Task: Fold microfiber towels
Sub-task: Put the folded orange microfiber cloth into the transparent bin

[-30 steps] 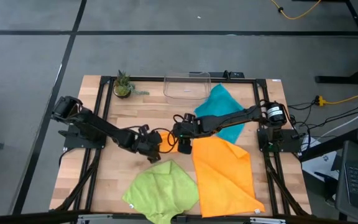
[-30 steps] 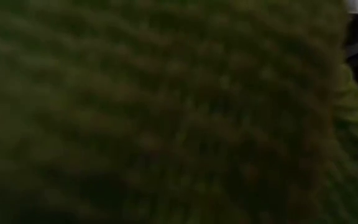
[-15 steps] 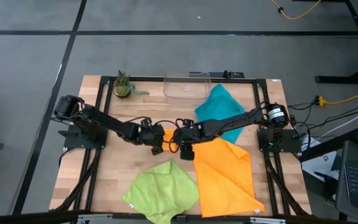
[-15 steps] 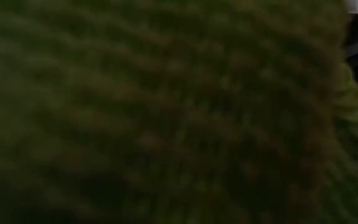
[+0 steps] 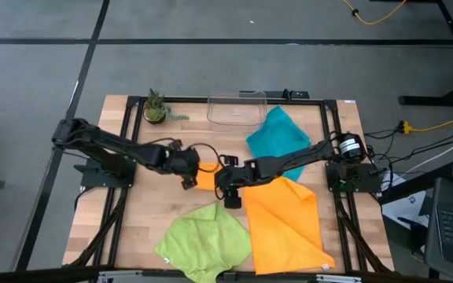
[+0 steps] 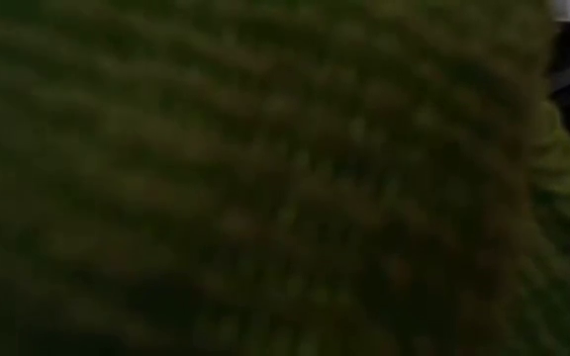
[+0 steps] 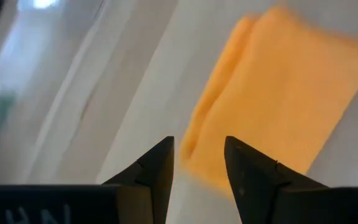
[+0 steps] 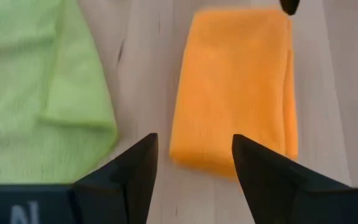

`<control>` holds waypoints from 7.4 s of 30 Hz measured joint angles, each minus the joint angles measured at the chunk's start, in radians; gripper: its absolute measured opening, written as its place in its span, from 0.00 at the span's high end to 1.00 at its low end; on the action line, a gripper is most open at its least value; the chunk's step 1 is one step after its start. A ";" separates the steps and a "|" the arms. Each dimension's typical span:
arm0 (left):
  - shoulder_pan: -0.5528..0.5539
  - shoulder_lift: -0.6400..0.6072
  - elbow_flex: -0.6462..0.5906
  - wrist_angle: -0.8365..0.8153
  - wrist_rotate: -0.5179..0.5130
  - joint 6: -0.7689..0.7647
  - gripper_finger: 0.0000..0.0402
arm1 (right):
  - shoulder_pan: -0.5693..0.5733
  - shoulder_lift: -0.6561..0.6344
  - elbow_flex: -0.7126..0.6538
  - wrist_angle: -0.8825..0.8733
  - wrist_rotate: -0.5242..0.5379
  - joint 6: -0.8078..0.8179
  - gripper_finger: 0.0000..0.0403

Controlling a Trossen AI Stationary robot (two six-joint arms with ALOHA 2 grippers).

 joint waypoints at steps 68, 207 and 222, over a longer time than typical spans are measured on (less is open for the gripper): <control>-0.098 0.124 -0.157 0.075 0.171 -0.341 0.66 | -0.192 -0.040 0.007 -0.246 -0.158 0.072 0.48; -0.054 0.156 -0.057 0.063 0.073 -0.323 0.66 | -0.307 0.063 -0.322 0.538 -0.336 0.740 0.32; -0.056 0.156 -0.058 0.043 0.103 -0.341 0.66 | -0.311 0.159 -0.209 0.536 -0.474 0.693 0.32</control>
